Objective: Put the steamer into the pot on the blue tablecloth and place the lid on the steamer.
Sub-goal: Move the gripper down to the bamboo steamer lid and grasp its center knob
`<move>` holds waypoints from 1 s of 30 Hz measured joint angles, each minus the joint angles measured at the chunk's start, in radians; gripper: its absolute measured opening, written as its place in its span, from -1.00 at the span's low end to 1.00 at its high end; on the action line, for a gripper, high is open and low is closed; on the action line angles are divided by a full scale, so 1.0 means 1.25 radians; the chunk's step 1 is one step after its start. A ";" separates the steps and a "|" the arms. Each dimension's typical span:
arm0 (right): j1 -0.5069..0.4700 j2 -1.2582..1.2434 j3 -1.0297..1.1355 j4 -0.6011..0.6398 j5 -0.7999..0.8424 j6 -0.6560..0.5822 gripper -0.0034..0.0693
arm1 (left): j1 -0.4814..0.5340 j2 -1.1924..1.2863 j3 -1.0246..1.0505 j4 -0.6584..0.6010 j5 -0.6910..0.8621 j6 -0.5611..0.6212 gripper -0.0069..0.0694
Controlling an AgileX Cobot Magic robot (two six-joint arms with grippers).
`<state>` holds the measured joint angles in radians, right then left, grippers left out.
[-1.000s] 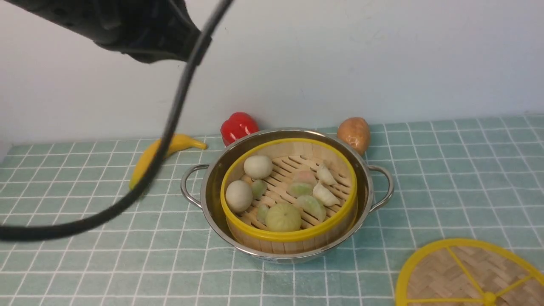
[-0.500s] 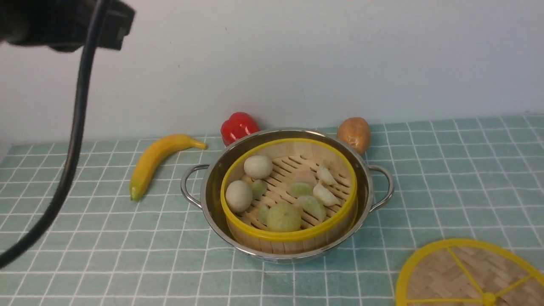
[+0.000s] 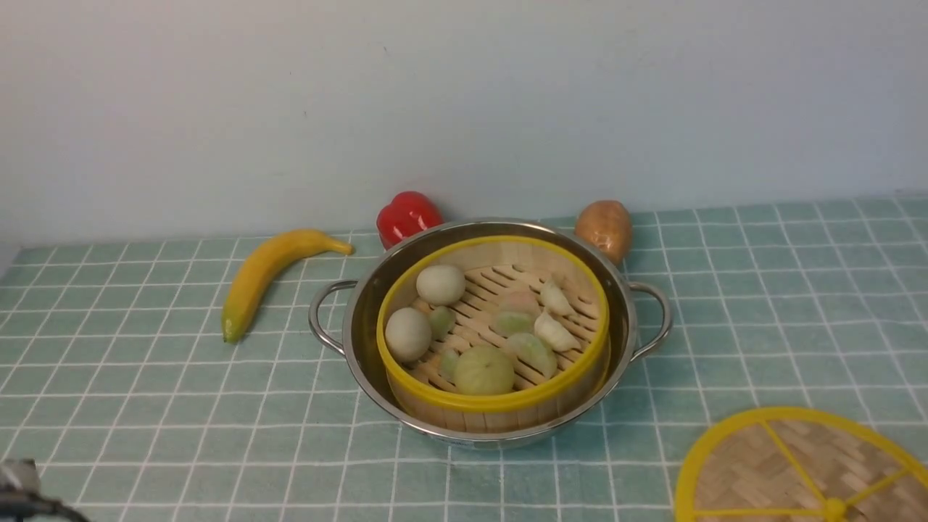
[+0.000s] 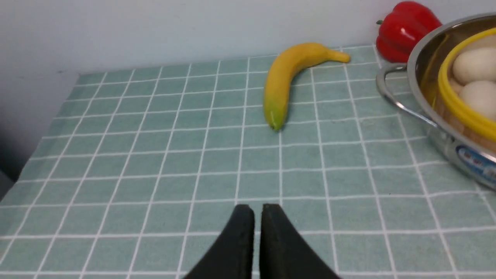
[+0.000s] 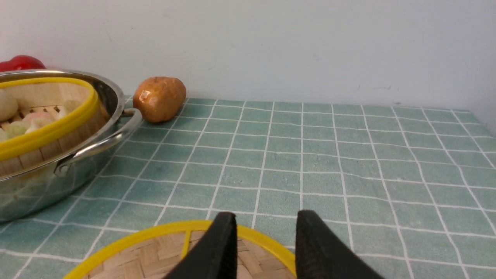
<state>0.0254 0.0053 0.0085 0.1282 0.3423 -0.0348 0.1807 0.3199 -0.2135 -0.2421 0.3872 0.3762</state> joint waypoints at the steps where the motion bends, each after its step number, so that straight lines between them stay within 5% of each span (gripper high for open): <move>1: 0.000 0.000 0.000 0.000 0.000 0.000 -0.25 | 0.002 -0.072 0.048 -0.002 -0.004 0.001 -0.75; 8: 0.000 0.000 0.000 0.000 0.000 0.000 -0.25 | 0.002 -0.249 0.163 0.013 0.011 0.010 -0.68; 30: 0.000 0.000 0.000 0.000 -0.001 0.000 -0.25 | 0.002 -0.255 0.177 0.103 0.033 0.000 -0.58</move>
<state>0.0254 0.0053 0.0085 0.1282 0.3412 -0.0348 0.1830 0.0009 0.0075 -0.1130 0.4279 0.3768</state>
